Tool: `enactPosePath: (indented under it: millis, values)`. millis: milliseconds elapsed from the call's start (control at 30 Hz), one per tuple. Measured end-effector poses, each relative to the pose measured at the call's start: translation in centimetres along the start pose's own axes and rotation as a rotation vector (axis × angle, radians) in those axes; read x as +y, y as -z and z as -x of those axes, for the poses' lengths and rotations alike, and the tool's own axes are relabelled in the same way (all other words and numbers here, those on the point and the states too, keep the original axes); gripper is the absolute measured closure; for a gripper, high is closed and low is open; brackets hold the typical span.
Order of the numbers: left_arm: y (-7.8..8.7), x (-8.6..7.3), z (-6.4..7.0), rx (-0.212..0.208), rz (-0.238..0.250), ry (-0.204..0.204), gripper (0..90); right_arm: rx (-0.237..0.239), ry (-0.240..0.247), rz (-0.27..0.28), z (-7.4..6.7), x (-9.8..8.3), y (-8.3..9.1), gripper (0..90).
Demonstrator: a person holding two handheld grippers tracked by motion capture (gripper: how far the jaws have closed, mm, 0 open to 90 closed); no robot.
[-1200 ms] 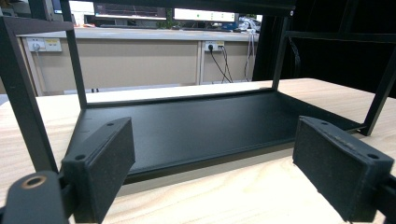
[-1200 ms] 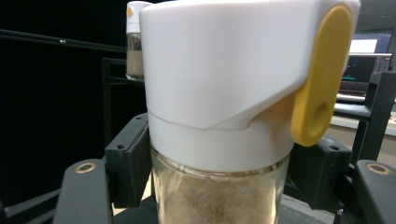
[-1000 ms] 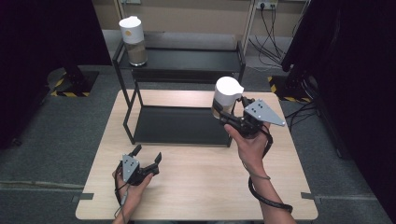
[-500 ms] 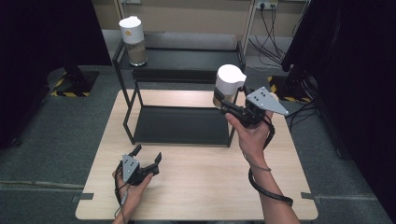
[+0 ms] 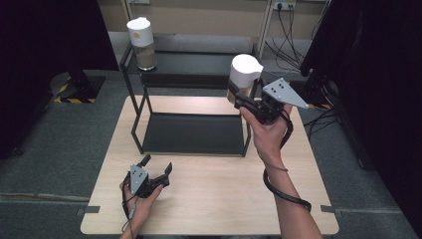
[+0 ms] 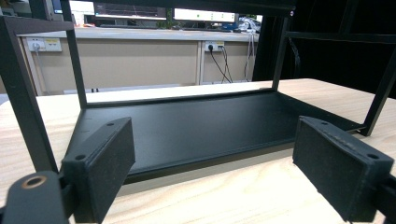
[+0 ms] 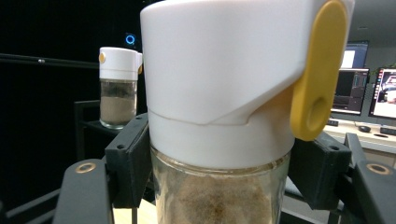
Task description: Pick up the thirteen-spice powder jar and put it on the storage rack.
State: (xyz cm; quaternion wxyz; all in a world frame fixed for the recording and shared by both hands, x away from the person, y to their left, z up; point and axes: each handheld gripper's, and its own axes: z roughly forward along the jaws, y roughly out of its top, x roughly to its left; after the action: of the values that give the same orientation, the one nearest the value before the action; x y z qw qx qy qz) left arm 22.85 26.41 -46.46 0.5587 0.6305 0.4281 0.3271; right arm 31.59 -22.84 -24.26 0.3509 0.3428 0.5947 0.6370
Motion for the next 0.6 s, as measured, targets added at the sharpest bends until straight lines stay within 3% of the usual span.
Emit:
enactPosePath:
  millis: [600]
  values:
    - [0.0,-0.1,0.0,0.001,0.004,0.003,12.4,-0.026,0.002,0.011,0.1,2.3,-1.3,30.8]
